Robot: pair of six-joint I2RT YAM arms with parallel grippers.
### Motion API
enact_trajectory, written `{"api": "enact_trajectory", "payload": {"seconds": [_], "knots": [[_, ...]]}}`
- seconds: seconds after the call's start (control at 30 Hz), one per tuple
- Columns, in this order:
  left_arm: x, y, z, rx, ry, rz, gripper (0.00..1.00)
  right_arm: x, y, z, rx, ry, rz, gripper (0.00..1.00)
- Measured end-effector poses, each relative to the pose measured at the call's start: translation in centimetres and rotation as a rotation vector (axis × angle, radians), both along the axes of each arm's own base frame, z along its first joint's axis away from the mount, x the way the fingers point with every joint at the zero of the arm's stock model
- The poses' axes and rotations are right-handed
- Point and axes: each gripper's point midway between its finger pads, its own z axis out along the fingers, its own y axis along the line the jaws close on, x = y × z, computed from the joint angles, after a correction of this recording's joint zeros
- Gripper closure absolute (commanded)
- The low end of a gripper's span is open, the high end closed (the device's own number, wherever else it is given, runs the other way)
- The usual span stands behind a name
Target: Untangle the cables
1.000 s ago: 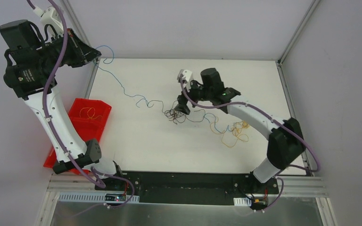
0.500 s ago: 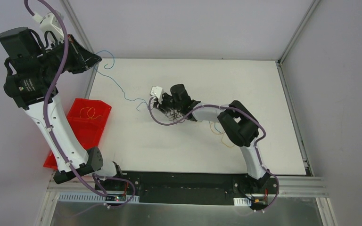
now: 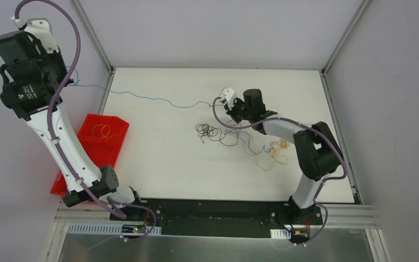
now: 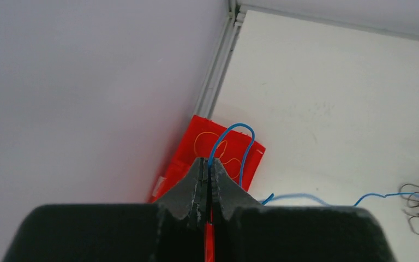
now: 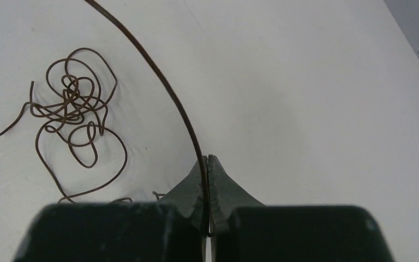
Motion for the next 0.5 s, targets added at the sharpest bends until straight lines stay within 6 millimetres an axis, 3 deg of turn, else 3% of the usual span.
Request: {"api": "enact_trajectory", "payload": {"seconds": [0.13, 0.37, 0.5], "knots": [[-0.7, 2.2, -0.3, 0.1, 0.056, 0.056, 1.0, -0.7, -2.6, 0.7, -0.022, 0.044, -0.034, 1.0], [-2.7, 3.7, 0.7, 0.209, 0.077, 0.101, 1.0, -4.5, -3.1, -1.5, -0.08, 0.206, 0.005, 1.0], [-4.1, 4.1, 1.2, 0.243, 0.077, 0.127, 1.0, -5.4, -3.5, -1.8, -0.101, 0.264, 0.006, 1.0]]}}
